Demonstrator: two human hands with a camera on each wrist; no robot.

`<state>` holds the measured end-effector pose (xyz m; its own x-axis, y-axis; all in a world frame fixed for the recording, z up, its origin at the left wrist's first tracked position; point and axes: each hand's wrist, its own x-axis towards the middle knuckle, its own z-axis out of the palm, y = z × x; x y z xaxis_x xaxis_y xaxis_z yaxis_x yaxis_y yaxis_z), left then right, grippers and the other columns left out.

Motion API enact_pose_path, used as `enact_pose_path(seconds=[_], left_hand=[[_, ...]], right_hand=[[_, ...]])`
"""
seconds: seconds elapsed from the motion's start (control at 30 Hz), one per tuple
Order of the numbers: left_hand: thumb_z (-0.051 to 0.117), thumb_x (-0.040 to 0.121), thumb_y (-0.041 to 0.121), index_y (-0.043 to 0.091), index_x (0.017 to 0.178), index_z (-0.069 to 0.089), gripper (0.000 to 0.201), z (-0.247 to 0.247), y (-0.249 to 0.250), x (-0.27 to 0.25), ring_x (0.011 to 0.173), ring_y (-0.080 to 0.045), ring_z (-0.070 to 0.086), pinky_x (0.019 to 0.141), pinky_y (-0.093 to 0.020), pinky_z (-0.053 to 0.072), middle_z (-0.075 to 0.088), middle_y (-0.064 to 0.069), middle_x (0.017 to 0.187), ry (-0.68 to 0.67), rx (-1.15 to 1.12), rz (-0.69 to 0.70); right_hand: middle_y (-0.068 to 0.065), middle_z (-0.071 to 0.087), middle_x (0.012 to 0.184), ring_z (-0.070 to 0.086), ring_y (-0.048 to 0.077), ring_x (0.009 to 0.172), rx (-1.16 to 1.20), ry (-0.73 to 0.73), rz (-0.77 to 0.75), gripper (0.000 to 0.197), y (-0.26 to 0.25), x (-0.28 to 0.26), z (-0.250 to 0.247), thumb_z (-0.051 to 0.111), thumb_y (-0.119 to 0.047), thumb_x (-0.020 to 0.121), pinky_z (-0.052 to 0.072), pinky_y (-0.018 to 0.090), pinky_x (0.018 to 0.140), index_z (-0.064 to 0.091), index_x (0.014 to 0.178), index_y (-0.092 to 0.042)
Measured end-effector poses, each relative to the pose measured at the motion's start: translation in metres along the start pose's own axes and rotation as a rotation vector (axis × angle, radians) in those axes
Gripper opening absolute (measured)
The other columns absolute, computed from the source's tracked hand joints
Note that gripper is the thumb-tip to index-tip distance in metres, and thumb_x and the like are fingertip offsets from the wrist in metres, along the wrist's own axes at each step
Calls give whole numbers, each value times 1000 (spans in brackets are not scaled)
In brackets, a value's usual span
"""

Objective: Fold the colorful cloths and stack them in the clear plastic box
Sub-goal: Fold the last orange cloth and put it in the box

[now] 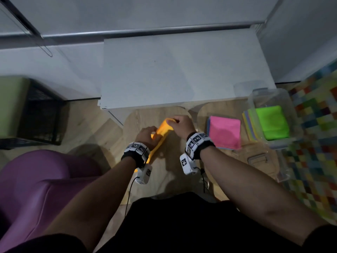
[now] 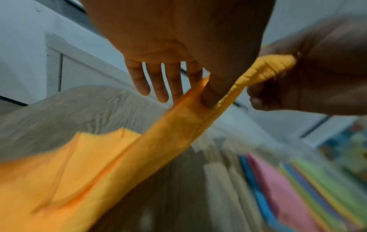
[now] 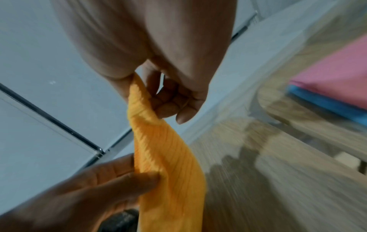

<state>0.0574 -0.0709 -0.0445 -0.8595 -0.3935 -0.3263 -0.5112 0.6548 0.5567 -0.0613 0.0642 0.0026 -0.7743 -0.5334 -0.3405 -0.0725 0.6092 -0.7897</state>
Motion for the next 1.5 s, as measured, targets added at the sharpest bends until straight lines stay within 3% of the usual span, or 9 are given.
enact_pose_path(seconds=[0.2,0.47,0.63,0.77,0.93,1.1,1.23,1.4,1.5], left_hand=[[63,82,19,23,97,47,23,-63,22,8,73,-23,55,67,-27,36,55,6,74,64,-168,25],[64,73,61,19,73,62,43,-88,43,13,81,-12,58,78,-29,44,63,5,82,140,-430,47],[62,80,29,25,78,62,4,-100,44,9,87,-14,62,81,-28,45,68,5,86,210,-323,69],[57,80,27,20,88,58,10,-94,41,-2,70,-23,60,66,-29,45,65,-3,75,100,-64,108],[45,80,29,19,63,54,22,-92,50,-5,77,-21,53,56,-23,36,59,-7,78,-30,-267,-142],[53,90,35,18,78,66,25,-102,56,-6,77,-23,56,72,-31,39,63,-5,81,4,-575,-252],[66,83,44,31,101,69,22,-111,43,-7,85,-22,62,79,-33,49,69,1,96,-228,-132,-193],[50,78,38,27,87,69,23,-127,24,-7,79,-24,60,69,-28,42,63,-1,78,221,-1,-148],[55,77,26,24,86,69,17,-132,20,-8,72,-21,55,66,-26,40,63,-1,76,448,-192,-121]], right_hand=[[8,70,109,62,19,99,-32,48,-156,31,-43,13,-42,64,-36,90,47,28,86,72,110,-13],[-3,72,98,65,13,96,63,-57,-235,26,-67,14,-51,61,-38,91,51,33,91,73,102,-17],[3,59,72,55,22,72,58,13,-186,34,-65,15,-65,59,-43,91,44,33,71,63,80,-11],[-2,25,59,28,17,60,184,40,-143,47,-66,14,-71,62,-42,89,28,30,61,32,60,-20],[-1,27,57,28,16,56,156,41,-135,47,-60,13,-81,61,-40,91,26,29,59,31,59,-21],[1,26,52,27,16,49,43,87,-56,53,-50,15,-93,58,-36,93,21,29,52,27,54,-20],[-1,37,55,40,21,58,-15,164,50,46,-39,20,-103,56,-36,95,32,27,59,38,57,-19],[7,67,121,59,23,115,78,180,-14,46,-34,23,-112,61,-44,90,46,28,95,67,120,-9],[11,72,100,65,23,94,178,210,-96,40,-37,18,-114,62,-43,90,49,32,84,72,105,-8]])
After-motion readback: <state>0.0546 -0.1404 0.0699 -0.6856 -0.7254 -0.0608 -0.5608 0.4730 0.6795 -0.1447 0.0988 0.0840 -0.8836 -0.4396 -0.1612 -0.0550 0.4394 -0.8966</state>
